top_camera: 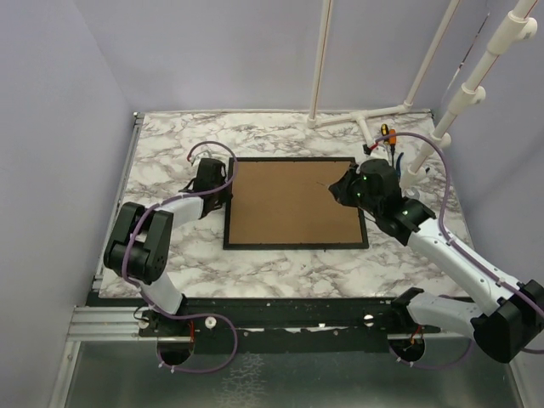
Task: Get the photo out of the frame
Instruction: Adjust the screwdriver.
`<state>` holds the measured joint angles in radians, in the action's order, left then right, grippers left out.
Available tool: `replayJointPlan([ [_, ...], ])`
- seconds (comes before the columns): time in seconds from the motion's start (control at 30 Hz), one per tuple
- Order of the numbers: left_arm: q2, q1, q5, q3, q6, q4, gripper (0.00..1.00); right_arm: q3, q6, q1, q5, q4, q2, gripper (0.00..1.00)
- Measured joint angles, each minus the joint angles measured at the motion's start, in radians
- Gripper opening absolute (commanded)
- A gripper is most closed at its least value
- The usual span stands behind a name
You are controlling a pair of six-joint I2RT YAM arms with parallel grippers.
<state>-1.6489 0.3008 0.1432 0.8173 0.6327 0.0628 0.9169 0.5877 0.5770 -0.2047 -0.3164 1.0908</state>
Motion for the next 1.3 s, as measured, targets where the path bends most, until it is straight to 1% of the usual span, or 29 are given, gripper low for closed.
replayJointPlan([
  [0.1,-0.006,-0.021,0.005,0.033,0.005,-0.006,0.47,0.0,-0.009,0.0,0.021,-0.003,0.018,0.01],
  [0.17,0.013,-0.019,0.004,0.041,0.006,-0.005,0.47,0.0,-0.013,0.0,0.036,-0.007,0.024,0.01],
  [0.23,0.054,-0.012,-0.003,0.04,0.006,-0.01,0.48,-0.001,-0.014,0.0,0.048,-0.008,0.026,0.0],
  [0.3,0.121,-0.003,-0.02,0.031,0.002,-0.011,0.52,-0.001,-0.021,0.0,0.066,-0.008,0.03,0.01],
  [0.37,0.193,0.022,-0.024,0.009,-0.006,-0.001,0.54,0.0,-0.028,0.0,0.082,-0.01,0.042,0.01],
  [0.4,0.237,0.048,-0.024,-0.009,-0.013,0.009,0.54,0.007,-0.032,0.0,0.092,-0.019,0.055,0.01],
  [0.43,0.296,0.113,-0.023,-0.035,-0.029,0.027,0.55,0.016,-0.038,0.0,0.102,-0.03,0.071,0.0],
  [0.47,0.324,0.153,-0.026,-0.046,-0.036,0.043,0.55,0.03,-0.043,0.0,0.116,-0.045,0.09,0.01],
  [0.5,0.362,0.218,-0.035,-0.068,-0.053,0.078,0.55,0.046,-0.05,0.0,0.129,-0.061,0.109,0.01],
  [0.57,0.407,0.312,-0.064,-0.111,-0.082,0.138,0.53,0.087,-0.066,0.0,0.165,-0.102,0.144,0.01],
  [0.6,0.427,0.341,-0.085,-0.14,-0.111,0.197,0.51,0.11,-0.074,0.0,0.183,-0.125,0.158,0.01],
  [0.67,0.462,0.366,-0.104,-0.2,-0.135,0.237,0.51,0.153,-0.089,0.0,0.219,-0.169,0.179,0.01],
  [0.77,0.502,0.406,-0.144,-0.283,-0.217,0.325,0.5,0.212,-0.111,0.0,0.279,-0.234,0.2,0.01],
  [0.9,0.513,0.514,-0.156,-0.303,-0.35,0.389,0.48,0.269,-0.137,0.0,0.356,-0.301,0.225,0.01],
  [1.03,0.513,0.585,-0.155,-0.309,-0.483,0.457,0.47,0.306,-0.156,0.0,0.41,-0.36,0.243,0.01],
  [1.1,0.513,0.602,-0.149,-0.325,-0.547,0.498,0.49,0.32,-0.165,0.0,0.433,-0.383,0.251,0.01],
  [1.13,0.513,0.61,-0.148,-0.339,-0.592,0.526,0.54,0.324,-0.171,0.0,0.443,-0.392,0.254,0.01],
  [1.17,0.513,0.614,-0.149,-0.351,-0.622,0.544,0.56,0.326,-0.174,0.0,0.454,-0.398,0.256,0.01],
  [1.3,0.502,0.633,-0.161,-0.383,-0.776,0.595,0.57,0.326,-0.188,0.0,0.481,-0.427,0.257,0.01],
])
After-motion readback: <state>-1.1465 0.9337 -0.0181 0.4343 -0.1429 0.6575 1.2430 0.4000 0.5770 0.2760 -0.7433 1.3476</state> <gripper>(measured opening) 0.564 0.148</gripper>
